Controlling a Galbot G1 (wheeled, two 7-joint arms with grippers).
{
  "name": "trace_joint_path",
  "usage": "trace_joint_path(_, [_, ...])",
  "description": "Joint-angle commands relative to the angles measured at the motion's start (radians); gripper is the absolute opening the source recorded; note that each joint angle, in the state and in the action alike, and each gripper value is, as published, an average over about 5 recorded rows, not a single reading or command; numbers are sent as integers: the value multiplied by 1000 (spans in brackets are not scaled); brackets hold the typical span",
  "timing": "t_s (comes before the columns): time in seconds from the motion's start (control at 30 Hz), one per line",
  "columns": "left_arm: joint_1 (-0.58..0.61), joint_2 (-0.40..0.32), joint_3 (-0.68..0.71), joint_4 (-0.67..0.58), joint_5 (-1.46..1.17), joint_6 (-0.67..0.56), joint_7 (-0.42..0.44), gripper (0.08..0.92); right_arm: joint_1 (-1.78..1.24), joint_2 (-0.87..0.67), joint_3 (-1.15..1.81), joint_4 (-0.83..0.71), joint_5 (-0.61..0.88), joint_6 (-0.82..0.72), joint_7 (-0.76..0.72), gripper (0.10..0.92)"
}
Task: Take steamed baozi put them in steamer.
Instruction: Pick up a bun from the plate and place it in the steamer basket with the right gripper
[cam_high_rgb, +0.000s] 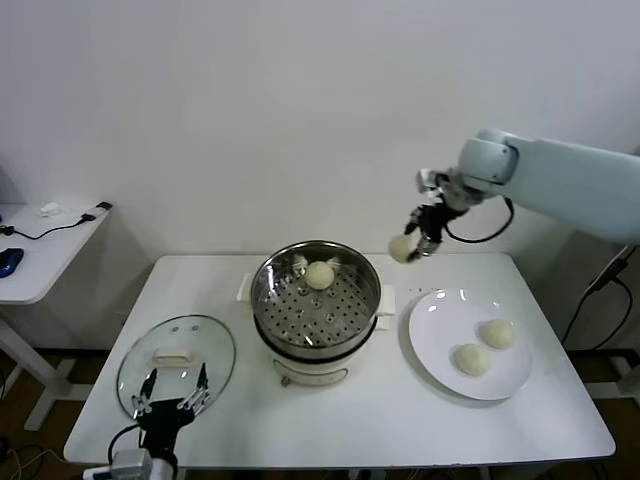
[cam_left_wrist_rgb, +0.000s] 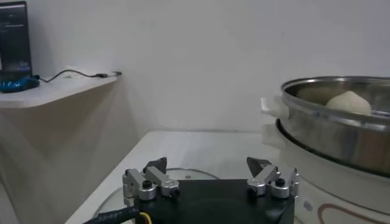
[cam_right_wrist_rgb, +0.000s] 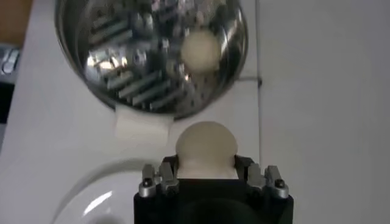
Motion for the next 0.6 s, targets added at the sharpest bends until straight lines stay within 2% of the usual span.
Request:
trace_joint_path(0.03, [-6,-7,4,5,3,-3,-1,823,45,232,3,151,247,-132,153,619])
trace_joint_path(0.33, [-14,-21,7,6,20,0,0,823,-176,403,5,-31,181,-175,248,619])
trace_joint_path(0.6, [-13,-18,8,11,24,-3,-1,823,-299,461,31,-184,122,-183,270,619])
